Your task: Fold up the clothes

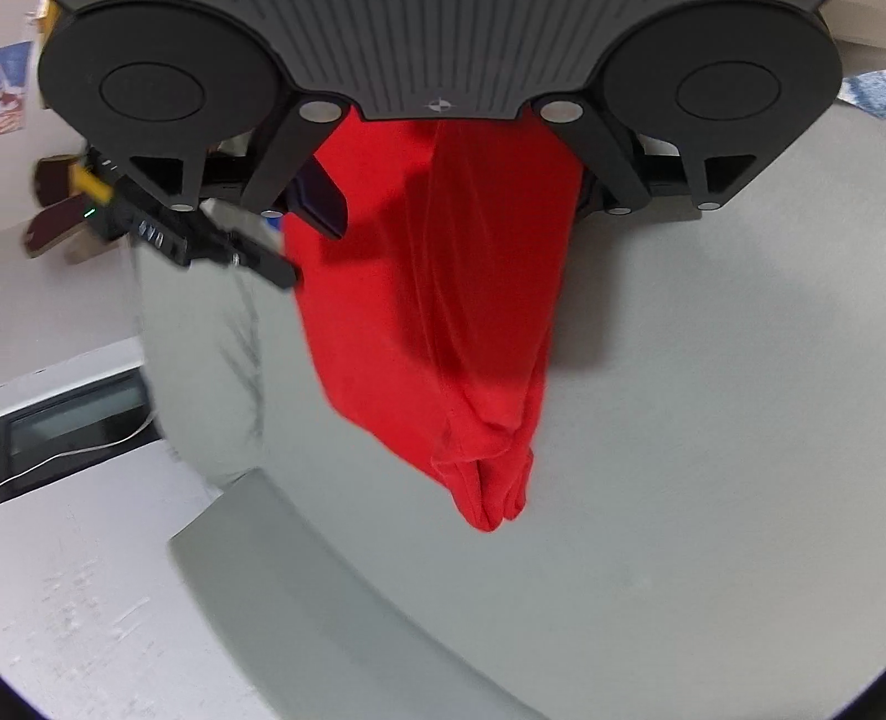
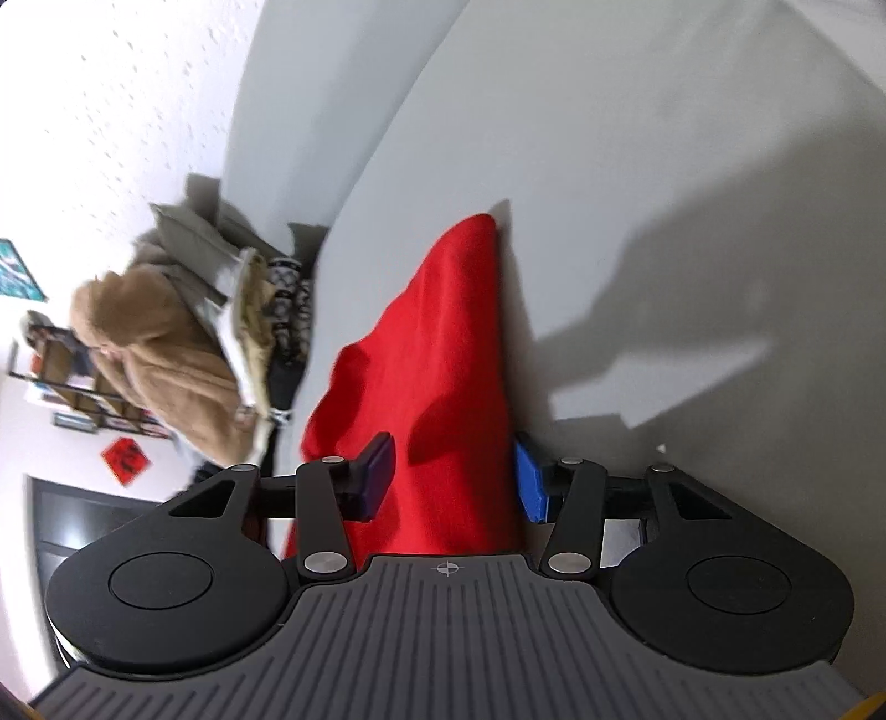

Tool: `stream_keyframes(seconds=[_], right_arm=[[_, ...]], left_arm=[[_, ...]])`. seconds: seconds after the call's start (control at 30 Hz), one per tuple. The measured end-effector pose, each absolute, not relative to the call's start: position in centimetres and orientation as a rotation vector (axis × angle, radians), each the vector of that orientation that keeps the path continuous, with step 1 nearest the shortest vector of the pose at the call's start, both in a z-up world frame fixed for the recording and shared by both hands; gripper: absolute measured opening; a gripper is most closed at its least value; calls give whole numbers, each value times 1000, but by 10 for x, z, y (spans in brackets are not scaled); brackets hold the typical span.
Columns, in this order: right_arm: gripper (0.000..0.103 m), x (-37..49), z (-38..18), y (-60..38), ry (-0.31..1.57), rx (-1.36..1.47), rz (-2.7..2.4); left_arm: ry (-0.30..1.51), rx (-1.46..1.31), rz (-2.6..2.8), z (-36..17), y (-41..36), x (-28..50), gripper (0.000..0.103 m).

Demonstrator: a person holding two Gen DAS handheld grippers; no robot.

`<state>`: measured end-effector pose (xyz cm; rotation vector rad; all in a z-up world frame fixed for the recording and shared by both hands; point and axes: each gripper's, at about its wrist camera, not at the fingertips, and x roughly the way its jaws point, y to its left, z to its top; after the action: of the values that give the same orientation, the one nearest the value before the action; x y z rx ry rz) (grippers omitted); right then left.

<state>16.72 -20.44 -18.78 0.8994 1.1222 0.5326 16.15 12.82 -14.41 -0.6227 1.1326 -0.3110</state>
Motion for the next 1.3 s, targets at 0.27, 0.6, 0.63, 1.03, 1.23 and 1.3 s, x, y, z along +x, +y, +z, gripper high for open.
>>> stream_keyframes(seconds=[0.27,0.6,0.63,1.03,1.23,1.3], right_arm=[[24,129,-122,-124,955,238,383],[23,37,-47,-143,832,33,185],[23,30,-45,-161,848,72,171],[22,-7,4,-356,762,277,-13],[22,8,48,-447,632,297,-104],[23,13,45,-478,612,327,-134]], left_arm=[[987,-146,-152,-103,62,133,21],[918,-28,-319,-64,6,68,21],[934,-50,-349,-65,-1,66,20],[846,4,-599,-29,-164,67,19],[775,-108,-728,2,-231,98,19],[828,-166,-747,-16,-255,116,19]])
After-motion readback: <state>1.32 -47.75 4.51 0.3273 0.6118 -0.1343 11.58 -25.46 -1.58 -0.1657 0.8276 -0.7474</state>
